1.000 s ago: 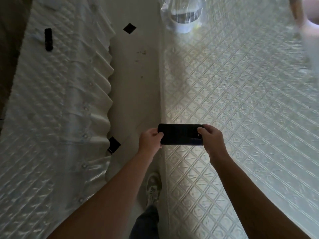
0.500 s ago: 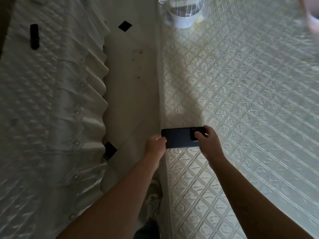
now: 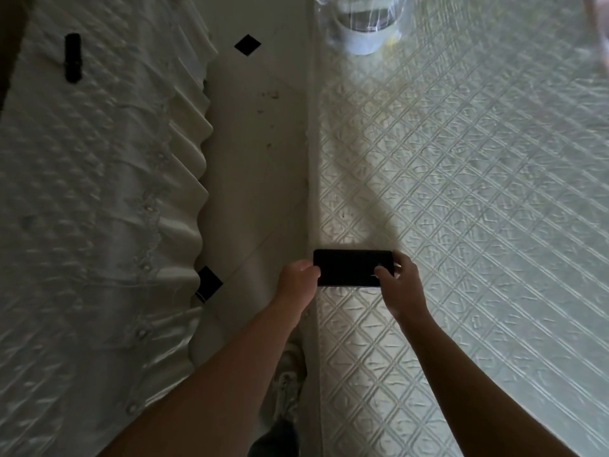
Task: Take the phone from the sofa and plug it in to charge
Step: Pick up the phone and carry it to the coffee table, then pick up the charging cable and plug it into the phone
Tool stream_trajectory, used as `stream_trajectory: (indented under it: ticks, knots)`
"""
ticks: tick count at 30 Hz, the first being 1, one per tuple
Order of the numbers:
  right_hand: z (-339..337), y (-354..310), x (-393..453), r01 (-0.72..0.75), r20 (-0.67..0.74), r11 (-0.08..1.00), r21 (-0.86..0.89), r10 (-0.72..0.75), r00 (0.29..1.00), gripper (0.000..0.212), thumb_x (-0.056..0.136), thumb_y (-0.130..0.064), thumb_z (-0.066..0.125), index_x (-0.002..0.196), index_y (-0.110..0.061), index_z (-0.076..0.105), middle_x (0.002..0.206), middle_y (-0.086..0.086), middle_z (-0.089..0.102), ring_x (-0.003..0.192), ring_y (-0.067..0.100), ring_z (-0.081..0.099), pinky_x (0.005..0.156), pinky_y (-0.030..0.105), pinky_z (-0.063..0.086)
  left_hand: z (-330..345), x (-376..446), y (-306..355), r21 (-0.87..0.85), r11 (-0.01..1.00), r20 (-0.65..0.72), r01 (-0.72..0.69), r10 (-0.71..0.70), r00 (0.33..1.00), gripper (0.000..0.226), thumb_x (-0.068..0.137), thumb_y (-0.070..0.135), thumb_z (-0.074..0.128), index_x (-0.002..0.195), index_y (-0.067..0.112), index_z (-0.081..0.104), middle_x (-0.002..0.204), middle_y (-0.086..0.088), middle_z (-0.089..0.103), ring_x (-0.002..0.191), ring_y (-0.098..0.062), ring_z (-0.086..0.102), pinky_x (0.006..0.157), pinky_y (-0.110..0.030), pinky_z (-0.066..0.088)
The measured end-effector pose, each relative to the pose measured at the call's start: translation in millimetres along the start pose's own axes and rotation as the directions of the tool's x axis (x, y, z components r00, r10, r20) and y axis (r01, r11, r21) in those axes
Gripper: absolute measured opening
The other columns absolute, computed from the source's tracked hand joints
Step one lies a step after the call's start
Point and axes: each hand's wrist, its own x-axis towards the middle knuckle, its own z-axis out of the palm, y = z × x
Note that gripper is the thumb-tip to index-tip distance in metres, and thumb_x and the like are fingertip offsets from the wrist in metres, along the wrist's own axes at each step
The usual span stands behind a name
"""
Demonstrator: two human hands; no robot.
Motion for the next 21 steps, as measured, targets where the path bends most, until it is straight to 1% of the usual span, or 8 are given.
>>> stream_trajectory:
  ticks: [2, 4, 7, 9, 14, 16, 18, 21]
  knots:
    - [0.4, -0.3, -3.5, -0.001, 0.007, 1.000, 0.014, 0.001, 1.000, 0.052, 0.085, -0.016, 0.059, 0.135, -0.008, 0.047, 0.131, 0.011, 0.054, 0.120, 0.026, 0.051, 0.103, 0.047, 0.042, -0.5, -3.7, -0.5, 0.027, 0.999, -0.019, -0.029, 0.029, 0.999, 0.018, 0.086, 0.007, 0.051, 0.086, 0.010, 0.068, 0.071, 0.003, 0.057, 0.064, -0.008, 0.049, 0.046, -0.008, 0.033]
    - [0.2, -1.5, -5.5, -0.007, 0.024, 1.000, 0.010, 0.007, 1.000, 0.058, 0.086, -0.017, 0.059, 0.141, -0.009, 0.041, 0.137, 0.010, 0.051, 0.125, 0.025, 0.048, 0.107, 0.046, 0.039, -0.6, -7.6, 0.6, 0.022, 1.000, -0.035, -0.022, 0.023, 0.999, 0.023, 0.085, 0.006, 0.049, 0.099, -0.001, 0.066, 0.067, -0.003, 0.055, 0.059, -0.008, 0.047, 0.043, -0.009, 0.034]
    - [-1.5, -2.1, -6.8, 0.004, 0.050, 1.000, -0.008, -0.003, 0.999, 0.061, 0.087, -0.018, 0.059, 0.143, -0.009, 0.038, 0.140, 0.010, 0.050, 0.127, 0.025, 0.047, 0.108, 0.046, 0.037, -1.1, -13.8, 6.3, -0.056, 0.998, -0.016, 0.008, -0.009, 1.000, 0.037, 0.088, 0.010, 0.051, 0.124, 0.002, 0.058, 0.094, -0.016, 0.064, 0.085, -0.018, 0.060, 0.078, -0.027, 0.052]
    - [-3.1, -3.8, -8.6, 0.010, 0.052, 1.000, 0.002, -0.010, 0.999, 0.058, 0.087, -0.019, 0.058, 0.141, -0.010, 0.040, 0.136, 0.009, 0.052, 0.125, 0.025, 0.049, 0.106, 0.046, 0.039, -0.9, -19.8, 10.2, -0.084, 0.996, -0.006, 0.023, -0.023, 1.000, 0.043, 0.090, 0.015, 0.052, 0.132, 0.008, 0.054, 0.116, -0.013, 0.063, 0.107, -0.025, 0.060, 0.097, -0.038, 0.049]
    - [-3.0, -19.8, -21.3, 0.060, 0.083, 0.991, 0.120, -0.071, 0.994, 0.052, 0.093, -0.031, 0.050, 0.140, -0.011, 0.042, 0.133, 0.005, 0.054, 0.122, 0.019, 0.051, 0.100, 0.032, 0.042, -0.9, -32.5, 22.7, -0.123, 0.991, -0.077, -0.055, 0.045, 0.996, 0.013, 0.095, 0.020, 0.047, 0.099, 0.020, 0.060, 0.083, 0.014, 0.051, 0.091, -0.014, 0.048, 0.065, -0.019, 0.035]
    - [-3.6, -29.6, -29.6, 0.081, 0.116, 0.982, 0.171, -0.101, 0.988, 0.055, 0.095, -0.038, 0.047, 0.145, -0.015, 0.037, 0.137, 0.001, 0.049, 0.119, 0.011, 0.047, 0.091, 0.020, 0.039, -2.1, -38.7, 29.2, -0.143, 0.984, -0.121, -0.106, 0.089, 0.989, 0.012, 0.096, 0.019, 0.046, 0.094, 0.018, 0.057, 0.080, 0.013, 0.051, 0.086, -0.013, 0.048, 0.054, -0.010, 0.034]
    - [-4.7, -40.7, -38.2, 0.113, 0.150, 0.971, 0.210, -0.147, 0.978, 0.056, 0.095, -0.043, 0.044, 0.145, -0.017, 0.037, 0.140, 0.001, 0.047, 0.122, 0.010, 0.045, 0.095, 0.023, 0.035, -5.9, -47.8, 36.6, -0.188, 0.968, -0.179, -0.165, 0.131, 0.975, 0.015, 0.097, 0.019, 0.045, 0.098, 0.016, 0.060, 0.083, 0.011, 0.054, 0.082, -0.010, 0.050, 0.053, -0.002, 0.034]
    - [-4.4, -60.7, -54.2, 0.150, 0.221, 0.958, 0.245, -0.205, 0.953, 0.052, 0.096, -0.044, 0.043, 0.142, -0.020, 0.041, 0.139, 0.001, 0.050, 0.117, 0.009, 0.050, 0.093, 0.025, 0.041, -17.9, -62.2, 42.5, -0.271, 0.936, -0.230, -0.223, 0.162, 0.960, 0.021, 0.098, 0.026, 0.042, 0.099, 0.017, 0.061, 0.091, 0.006, 0.060, 0.090, -0.014, 0.056, 0.069, -0.013, 0.042]
